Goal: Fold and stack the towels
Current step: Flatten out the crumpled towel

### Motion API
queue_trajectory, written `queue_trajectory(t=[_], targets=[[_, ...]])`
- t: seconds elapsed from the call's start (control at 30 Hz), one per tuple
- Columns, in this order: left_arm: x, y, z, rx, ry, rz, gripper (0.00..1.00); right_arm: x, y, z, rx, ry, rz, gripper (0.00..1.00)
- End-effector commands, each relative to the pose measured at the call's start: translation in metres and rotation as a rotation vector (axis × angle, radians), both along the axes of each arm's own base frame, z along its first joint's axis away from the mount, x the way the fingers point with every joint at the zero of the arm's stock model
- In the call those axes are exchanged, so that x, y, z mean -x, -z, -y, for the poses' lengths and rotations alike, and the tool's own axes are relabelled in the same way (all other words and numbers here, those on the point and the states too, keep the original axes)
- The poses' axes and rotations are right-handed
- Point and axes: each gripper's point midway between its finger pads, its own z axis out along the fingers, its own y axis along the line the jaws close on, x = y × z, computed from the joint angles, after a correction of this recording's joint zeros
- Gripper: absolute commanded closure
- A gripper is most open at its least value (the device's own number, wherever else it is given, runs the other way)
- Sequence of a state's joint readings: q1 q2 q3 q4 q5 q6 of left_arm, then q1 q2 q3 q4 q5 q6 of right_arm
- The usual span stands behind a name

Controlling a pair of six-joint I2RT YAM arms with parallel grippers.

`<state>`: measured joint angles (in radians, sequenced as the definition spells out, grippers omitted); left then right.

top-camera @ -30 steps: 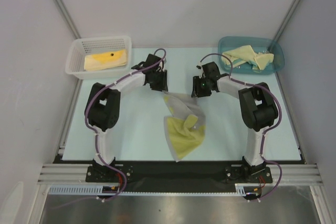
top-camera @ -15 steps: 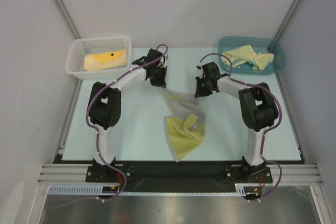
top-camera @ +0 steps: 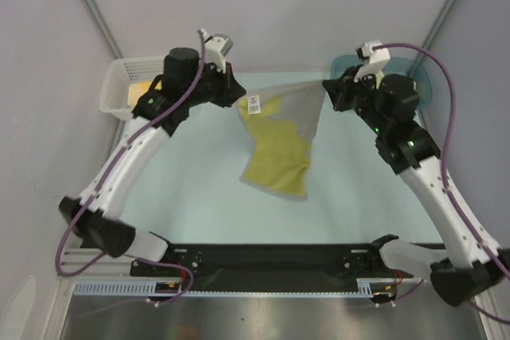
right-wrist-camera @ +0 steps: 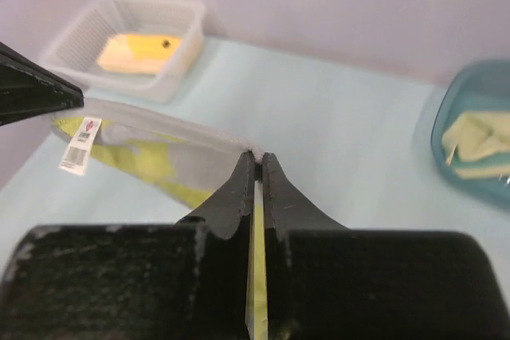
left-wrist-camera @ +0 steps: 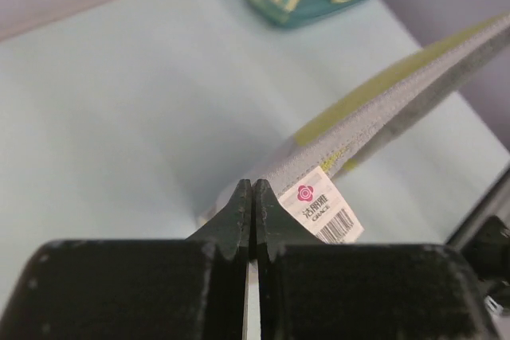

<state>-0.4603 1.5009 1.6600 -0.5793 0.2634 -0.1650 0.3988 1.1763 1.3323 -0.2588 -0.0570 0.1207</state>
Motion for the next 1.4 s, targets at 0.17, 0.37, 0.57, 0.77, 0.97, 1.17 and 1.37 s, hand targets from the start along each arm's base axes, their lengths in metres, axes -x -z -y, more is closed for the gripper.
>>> queue_trajectory(t=[0.17,0.37,0.57,0.77,0.97,1.17,1.37], targets=[[0.135,-0.065,0.007,0.157,0.289,0.205,0.99,0.109,-0.034,0.009,0.002,-0.128,0.13,1.0],[0.195,-0.087,-0.001,0.264,0.357,0.253,1.0,0.191,-0.071,0.019,-0.122,-0.284,0.225,1.0],[0.218,-0.121,0.0,0.34,0.398,0.285,1.0,0.222,-0.104,0.022,-0.195,-0.358,0.305,1.0],[0.181,-0.13,0.001,0.259,0.276,0.315,1.0,0.197,-0.123,0.037,-0.16,-0.219,0.358,1.0],[0.102,-0.066,0.013,0.054,0.076,0.213,1.0,0.115,-0.085,0.013,-0.034,-0.111,0.257,1.0],[0.019,0.014,0.019,-0.08,-0.016,0.127,1.0,0.016,-0.018,0.0,-0.064,-0.147,0.114,1.0],[-0.086,0.067,-0.001,-0.113,-0.072,0.112,1.0,-0.078,0.062,-0.013,-0.063,-0.209,0.004,1.0]])
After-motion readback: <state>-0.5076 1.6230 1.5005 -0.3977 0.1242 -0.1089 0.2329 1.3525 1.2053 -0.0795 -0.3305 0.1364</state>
